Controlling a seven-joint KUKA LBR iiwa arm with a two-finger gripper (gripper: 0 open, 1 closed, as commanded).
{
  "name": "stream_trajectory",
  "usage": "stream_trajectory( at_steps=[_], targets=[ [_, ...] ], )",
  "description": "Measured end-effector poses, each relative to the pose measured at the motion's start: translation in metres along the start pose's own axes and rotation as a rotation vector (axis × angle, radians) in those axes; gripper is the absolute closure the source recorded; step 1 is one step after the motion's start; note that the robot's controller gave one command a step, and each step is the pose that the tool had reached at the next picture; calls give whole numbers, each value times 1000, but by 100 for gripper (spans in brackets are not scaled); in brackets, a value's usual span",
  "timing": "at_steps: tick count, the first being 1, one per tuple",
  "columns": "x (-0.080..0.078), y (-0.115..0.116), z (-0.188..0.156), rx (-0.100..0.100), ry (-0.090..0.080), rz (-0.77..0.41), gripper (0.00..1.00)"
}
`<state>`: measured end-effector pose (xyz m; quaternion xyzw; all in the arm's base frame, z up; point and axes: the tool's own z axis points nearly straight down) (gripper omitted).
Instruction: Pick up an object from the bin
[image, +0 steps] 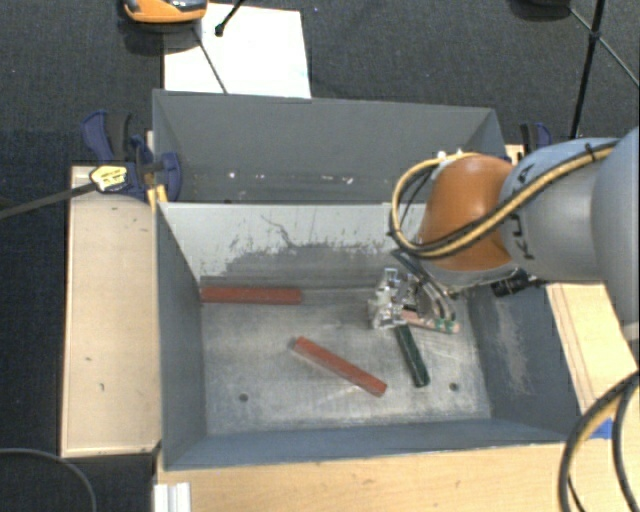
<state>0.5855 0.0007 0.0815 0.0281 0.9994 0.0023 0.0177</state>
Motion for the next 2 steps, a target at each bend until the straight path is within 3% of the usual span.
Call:
stream_trajectory(
  at_steps=[1, 2],
  targets=[
    [10, -1, 4, 3, 44, -1, 0],
    [10, -1, 4, 3, 43, -1, 0]
  ],
)
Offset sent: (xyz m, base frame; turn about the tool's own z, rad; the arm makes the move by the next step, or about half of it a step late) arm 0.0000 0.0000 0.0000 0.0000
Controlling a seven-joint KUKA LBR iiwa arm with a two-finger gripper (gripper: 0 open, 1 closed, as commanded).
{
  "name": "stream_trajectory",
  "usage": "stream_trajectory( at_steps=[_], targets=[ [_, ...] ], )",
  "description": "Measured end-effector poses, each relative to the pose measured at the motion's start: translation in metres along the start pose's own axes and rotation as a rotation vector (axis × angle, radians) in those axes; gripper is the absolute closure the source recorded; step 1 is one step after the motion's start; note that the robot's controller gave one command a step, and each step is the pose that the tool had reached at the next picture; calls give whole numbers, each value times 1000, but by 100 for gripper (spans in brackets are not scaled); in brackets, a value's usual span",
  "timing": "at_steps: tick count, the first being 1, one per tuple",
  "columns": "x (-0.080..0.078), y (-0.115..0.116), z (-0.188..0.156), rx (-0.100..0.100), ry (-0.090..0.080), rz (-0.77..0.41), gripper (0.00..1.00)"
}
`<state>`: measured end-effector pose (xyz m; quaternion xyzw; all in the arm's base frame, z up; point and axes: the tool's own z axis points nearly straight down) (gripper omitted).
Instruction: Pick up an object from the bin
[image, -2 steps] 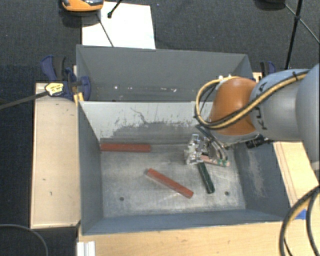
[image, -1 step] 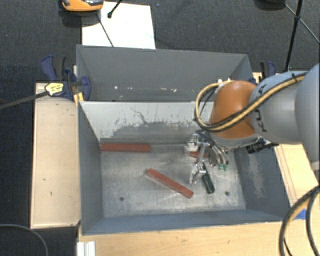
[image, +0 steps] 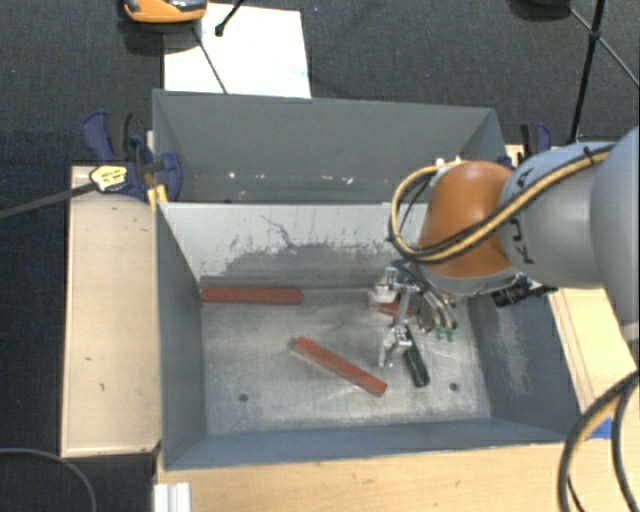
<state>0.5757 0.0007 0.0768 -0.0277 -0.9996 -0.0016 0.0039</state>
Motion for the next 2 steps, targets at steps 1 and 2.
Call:
stream_trajectory(
  at_steps=[1, 2],
  targets=[
    [55, 35, -22, 4, -8, -28, 0],
    [81, 47, -14, 0, -13, -27, 0]
  ],
)
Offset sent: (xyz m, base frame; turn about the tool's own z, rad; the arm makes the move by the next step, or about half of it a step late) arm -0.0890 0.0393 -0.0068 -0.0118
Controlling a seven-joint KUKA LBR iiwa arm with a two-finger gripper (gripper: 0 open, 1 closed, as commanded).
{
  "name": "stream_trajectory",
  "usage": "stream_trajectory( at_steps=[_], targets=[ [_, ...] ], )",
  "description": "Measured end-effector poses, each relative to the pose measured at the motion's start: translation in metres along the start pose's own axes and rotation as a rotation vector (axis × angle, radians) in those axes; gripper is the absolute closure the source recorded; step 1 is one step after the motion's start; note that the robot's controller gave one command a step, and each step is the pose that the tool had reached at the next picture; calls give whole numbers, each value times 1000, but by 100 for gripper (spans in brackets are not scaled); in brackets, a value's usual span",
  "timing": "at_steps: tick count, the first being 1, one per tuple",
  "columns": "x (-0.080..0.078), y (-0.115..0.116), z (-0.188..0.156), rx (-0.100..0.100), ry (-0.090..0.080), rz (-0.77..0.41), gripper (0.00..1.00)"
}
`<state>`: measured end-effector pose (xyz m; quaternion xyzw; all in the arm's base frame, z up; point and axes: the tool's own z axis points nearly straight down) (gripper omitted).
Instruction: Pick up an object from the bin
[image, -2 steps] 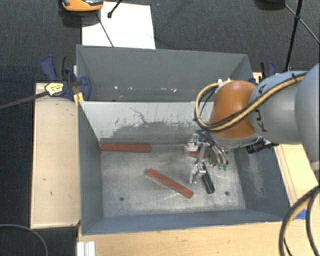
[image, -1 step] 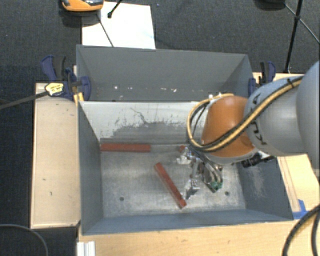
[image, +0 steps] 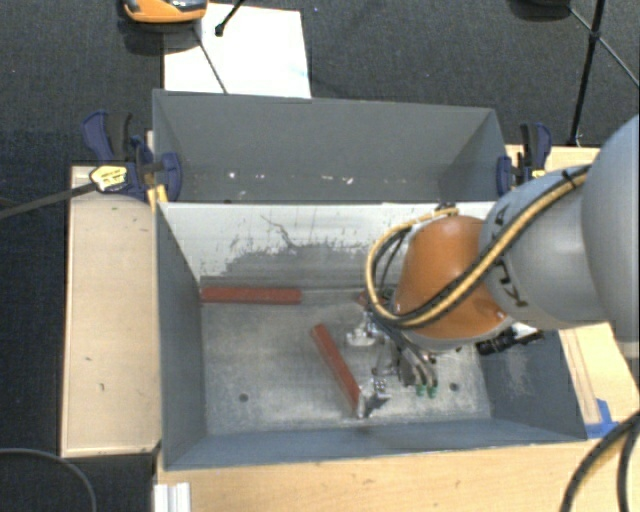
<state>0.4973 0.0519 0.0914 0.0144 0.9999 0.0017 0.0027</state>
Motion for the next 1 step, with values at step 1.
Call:
stream_trajectory(
  at_steps=[1],
  targets=[
    [-6, 20, -2, 3, 2, 24, 0]
  ],
)
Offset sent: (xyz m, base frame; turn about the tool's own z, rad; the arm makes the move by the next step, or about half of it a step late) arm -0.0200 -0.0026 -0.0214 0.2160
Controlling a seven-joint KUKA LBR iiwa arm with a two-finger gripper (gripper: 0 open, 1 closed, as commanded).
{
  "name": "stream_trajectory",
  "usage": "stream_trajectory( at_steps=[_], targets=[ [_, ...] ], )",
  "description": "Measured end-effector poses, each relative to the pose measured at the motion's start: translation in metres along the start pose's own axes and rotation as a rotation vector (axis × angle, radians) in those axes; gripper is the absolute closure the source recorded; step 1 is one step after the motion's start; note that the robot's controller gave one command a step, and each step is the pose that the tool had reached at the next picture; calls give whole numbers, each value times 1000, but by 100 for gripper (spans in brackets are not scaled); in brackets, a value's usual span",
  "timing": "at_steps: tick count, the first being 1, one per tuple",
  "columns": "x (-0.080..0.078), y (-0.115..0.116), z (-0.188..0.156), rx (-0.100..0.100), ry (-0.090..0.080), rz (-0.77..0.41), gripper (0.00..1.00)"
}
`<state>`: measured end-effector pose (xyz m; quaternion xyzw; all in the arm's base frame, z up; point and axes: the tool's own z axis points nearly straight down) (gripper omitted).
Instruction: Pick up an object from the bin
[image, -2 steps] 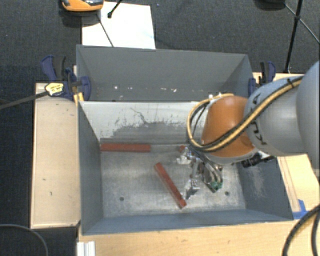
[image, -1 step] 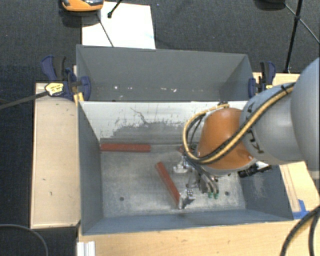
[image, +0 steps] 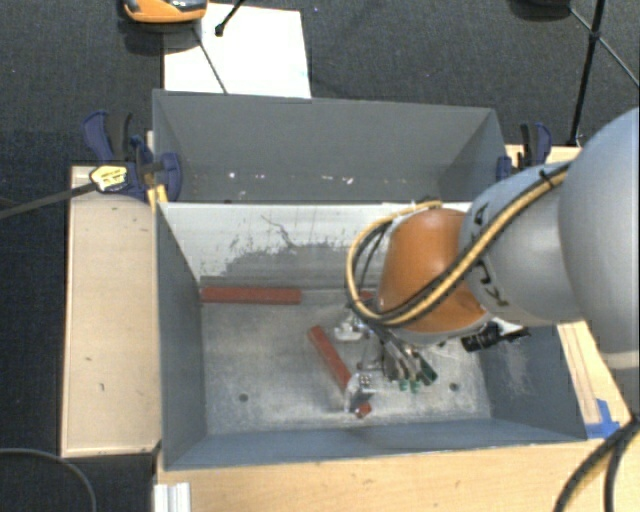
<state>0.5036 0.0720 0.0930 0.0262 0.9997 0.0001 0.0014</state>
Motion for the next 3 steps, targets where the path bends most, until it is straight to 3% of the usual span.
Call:
stream_trajectory(
  at_steps=[1, 2, 3],
  targets=[
    [20, -22, 18, -6, -13, 193, 100],
    [20, -22, 18, -6, -13, 193, 100],
    [22, -14, -152, -1, -4, 149, 100]
  ],
)
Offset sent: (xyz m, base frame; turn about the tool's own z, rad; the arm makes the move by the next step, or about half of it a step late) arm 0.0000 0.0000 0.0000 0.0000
